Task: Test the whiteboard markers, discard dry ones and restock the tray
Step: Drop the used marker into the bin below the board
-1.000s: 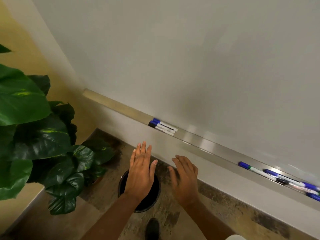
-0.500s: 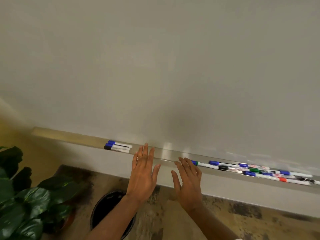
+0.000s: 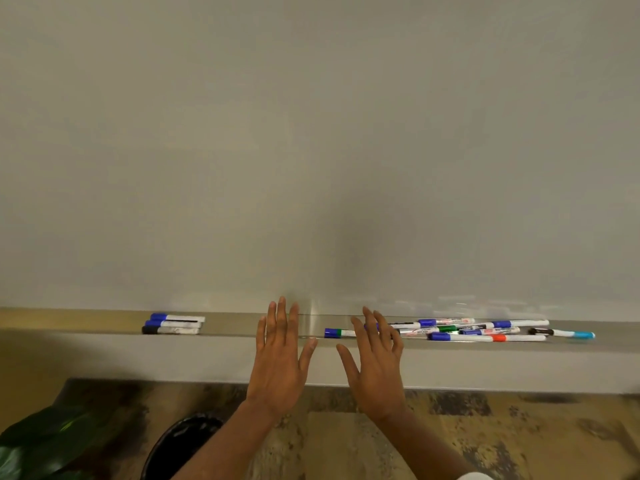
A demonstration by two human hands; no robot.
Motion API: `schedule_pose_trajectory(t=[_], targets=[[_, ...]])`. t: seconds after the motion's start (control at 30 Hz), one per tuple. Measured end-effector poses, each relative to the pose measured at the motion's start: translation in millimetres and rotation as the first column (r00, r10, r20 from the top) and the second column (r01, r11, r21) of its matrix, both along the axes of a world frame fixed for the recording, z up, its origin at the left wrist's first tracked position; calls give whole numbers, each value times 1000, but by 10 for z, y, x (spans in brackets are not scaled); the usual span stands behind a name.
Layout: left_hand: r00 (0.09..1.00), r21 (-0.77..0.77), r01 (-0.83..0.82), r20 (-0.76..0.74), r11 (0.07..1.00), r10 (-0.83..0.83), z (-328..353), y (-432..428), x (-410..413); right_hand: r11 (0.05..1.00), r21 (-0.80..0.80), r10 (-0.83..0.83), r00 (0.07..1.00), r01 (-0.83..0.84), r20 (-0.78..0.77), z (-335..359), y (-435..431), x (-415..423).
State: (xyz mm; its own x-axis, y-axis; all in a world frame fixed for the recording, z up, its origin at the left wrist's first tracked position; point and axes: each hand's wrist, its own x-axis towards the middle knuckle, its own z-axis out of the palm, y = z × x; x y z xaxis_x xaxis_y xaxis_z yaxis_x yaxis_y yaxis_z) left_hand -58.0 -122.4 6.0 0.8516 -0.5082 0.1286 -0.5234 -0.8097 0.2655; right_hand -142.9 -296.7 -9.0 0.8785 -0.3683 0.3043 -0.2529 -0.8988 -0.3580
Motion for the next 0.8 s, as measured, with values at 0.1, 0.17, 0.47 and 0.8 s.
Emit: schedule_pose_trajectory(t=[0.1,0.17,0.47,0.8], targets=[[1000,41,2,-24,999,-1,-109,-97,12,1000,-12,-3,999,2,-49,-76,-110,29],[1000,59,10,-28,998,-9,-184,-149,33,1000,-12,-2,997,1,-71,-122,-166,69],[993,76,44,-114,996,-35,-482,-312,212,999,-22,23,991,-26,-129,-402,-302,350],[991,90,28,-131,996,-16,-810,-364,378,993,5,112,941,-116,-320,-634,-403,744]])
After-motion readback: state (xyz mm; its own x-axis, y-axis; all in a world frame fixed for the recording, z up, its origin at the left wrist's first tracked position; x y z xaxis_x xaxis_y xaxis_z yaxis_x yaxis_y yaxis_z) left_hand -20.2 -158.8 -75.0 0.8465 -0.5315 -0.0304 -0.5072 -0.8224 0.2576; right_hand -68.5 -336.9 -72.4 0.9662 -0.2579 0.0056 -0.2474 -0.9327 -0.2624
